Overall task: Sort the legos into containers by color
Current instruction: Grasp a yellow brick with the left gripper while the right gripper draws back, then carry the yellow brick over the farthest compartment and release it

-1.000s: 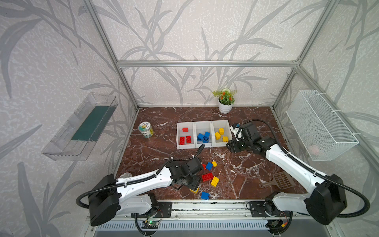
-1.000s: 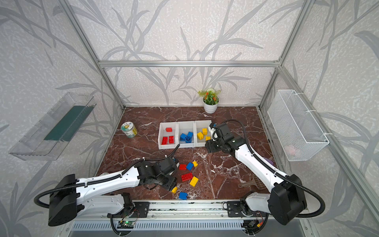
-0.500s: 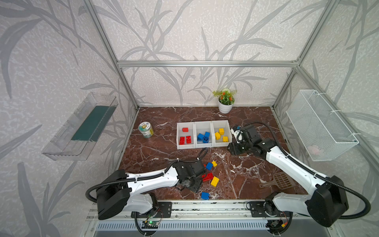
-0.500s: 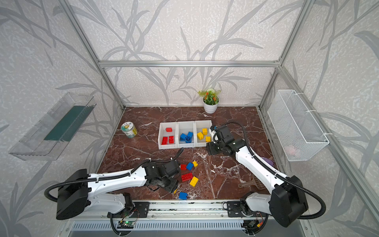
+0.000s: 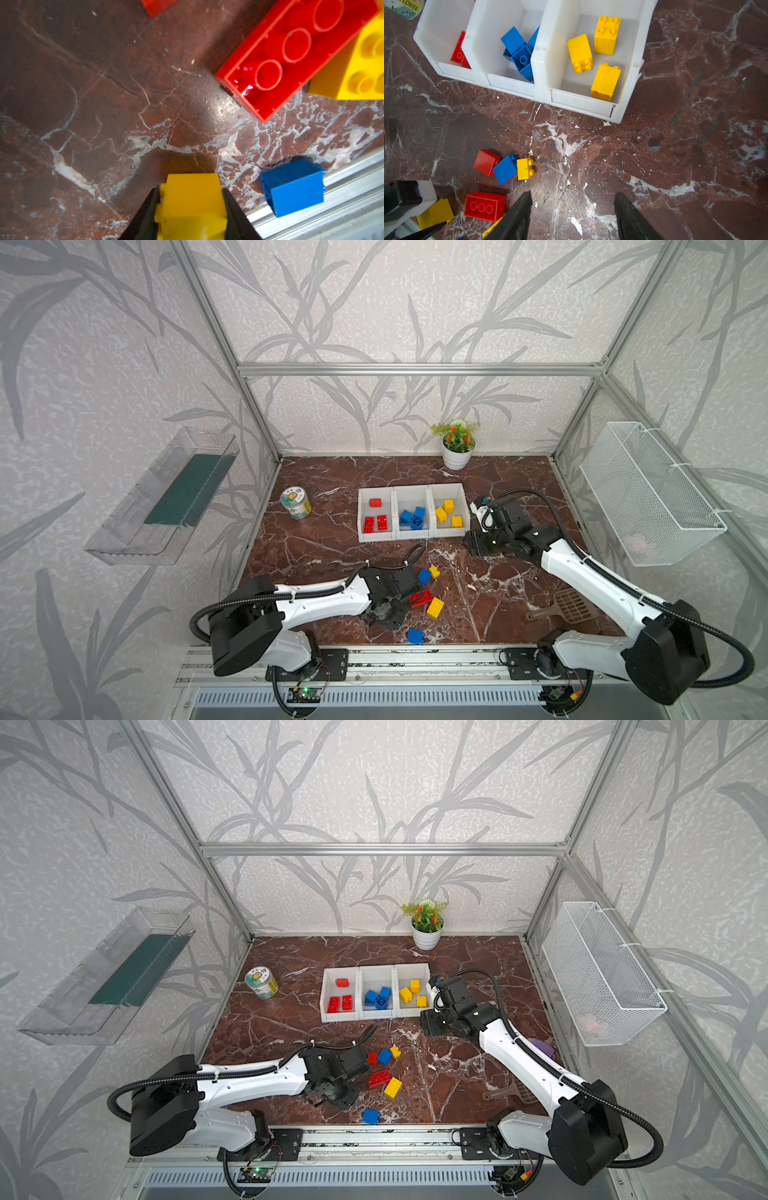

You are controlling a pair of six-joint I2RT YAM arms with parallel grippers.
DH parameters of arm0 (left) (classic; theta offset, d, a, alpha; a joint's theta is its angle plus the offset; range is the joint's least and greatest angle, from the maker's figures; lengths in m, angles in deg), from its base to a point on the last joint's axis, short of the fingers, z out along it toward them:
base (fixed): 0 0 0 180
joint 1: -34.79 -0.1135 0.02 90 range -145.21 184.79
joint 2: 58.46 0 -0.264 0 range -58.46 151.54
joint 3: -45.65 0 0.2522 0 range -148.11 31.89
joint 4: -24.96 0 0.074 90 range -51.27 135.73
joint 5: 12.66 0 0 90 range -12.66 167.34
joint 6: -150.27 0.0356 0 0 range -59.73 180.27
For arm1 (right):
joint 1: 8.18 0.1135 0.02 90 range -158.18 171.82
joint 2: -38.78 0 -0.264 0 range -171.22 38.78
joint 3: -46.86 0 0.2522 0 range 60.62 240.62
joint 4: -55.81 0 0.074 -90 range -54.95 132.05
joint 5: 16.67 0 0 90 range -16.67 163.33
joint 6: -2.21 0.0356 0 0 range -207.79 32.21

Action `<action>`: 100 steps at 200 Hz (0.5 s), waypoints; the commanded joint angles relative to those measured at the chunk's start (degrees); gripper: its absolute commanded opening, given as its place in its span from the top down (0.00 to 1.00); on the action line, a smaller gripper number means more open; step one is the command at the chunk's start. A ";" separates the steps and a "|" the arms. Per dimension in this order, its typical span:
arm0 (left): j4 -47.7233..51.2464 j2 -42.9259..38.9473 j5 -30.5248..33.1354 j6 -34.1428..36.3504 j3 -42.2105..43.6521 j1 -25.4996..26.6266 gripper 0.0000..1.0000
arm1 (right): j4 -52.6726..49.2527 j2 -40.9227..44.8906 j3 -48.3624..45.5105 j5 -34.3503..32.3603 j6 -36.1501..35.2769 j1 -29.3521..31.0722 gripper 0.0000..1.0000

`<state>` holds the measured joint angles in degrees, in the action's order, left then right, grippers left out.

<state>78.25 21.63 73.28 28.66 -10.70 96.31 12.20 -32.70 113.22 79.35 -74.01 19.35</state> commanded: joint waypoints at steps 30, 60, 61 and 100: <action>6.62 1.97 7.10 4.00 -10.10 -0.07 0.57 | -1.81 2.63 0.31 -3.28 0.72 -0.11 0.36; 5.69 5.54 10.11 11.64 -20.56 -3.49 0.56 | -2.44 4.18 0.37 -6.23 1.03 -0.19 0.36; 5.63 5.74 10.11 11.92 -21.07 -3.63 0.56 | -2.47 4.22 0.39 -6.30 1.01 -0.19 0.36; -0.79 14.69 7.85 21.50 -36.01 -9.16 0.56 | -4.29 5.59 1.19 -7.59 1.34 -0.37 0.36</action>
<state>81.10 31.88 80.38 42.14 -40.08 89.80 10.08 -28.85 113.24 73.80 -73.24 19.24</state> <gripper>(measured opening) 0.442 0.639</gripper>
